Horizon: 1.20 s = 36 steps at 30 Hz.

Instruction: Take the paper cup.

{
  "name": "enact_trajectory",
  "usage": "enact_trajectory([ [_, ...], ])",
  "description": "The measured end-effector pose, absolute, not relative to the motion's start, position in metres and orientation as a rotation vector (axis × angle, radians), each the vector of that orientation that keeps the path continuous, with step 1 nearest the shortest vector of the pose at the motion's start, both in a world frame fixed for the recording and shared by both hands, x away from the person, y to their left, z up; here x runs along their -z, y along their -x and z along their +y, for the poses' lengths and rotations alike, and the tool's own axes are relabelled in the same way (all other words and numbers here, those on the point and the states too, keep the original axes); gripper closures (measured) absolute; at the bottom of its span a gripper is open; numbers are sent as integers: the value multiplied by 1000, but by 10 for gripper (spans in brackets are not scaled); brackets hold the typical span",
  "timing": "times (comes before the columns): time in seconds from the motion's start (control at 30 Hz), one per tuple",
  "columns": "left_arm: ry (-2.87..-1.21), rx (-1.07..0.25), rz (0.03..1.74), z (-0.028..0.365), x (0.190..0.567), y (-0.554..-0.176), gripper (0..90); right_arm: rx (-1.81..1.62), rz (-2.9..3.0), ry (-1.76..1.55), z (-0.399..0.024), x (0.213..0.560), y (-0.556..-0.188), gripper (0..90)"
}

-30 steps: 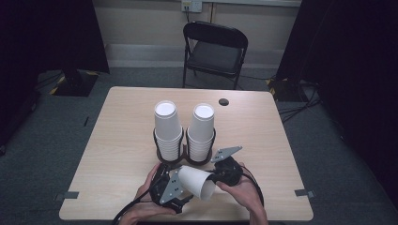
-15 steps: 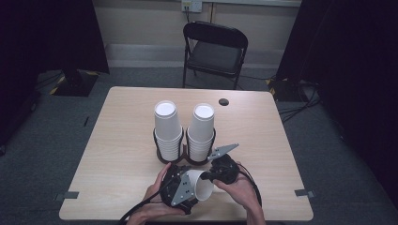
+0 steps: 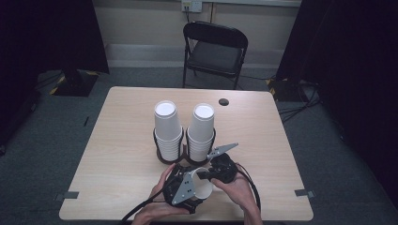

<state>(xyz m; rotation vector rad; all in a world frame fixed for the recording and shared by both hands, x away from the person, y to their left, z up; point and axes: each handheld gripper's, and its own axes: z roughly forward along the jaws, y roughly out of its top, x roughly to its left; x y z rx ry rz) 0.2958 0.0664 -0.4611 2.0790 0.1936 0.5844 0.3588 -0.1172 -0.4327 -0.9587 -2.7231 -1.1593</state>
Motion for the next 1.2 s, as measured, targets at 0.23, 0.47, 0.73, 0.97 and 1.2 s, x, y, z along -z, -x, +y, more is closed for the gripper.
enact_trajectory([
  [0.23,-2049,-575,221,64,462,-296,65,1143,-2698,968,-112,438,-359,877],
  [0.47,-2045,-560,232,66,461,-297,81,1141,-2691,989,-113,436,-359,876],
  [0.73,-1998,-521,292,74,462,-301,98,1213,-2670,1018,-116,435,-357,822],
  [0.97,-1976,-506,324,78,463,-304,98,1288,-2641,1057,-122,433,-354,740],
  [1.2,-1956,-484,357,82,463,-309,96,1397,-2585,1088,-129,432,-354,654],
])
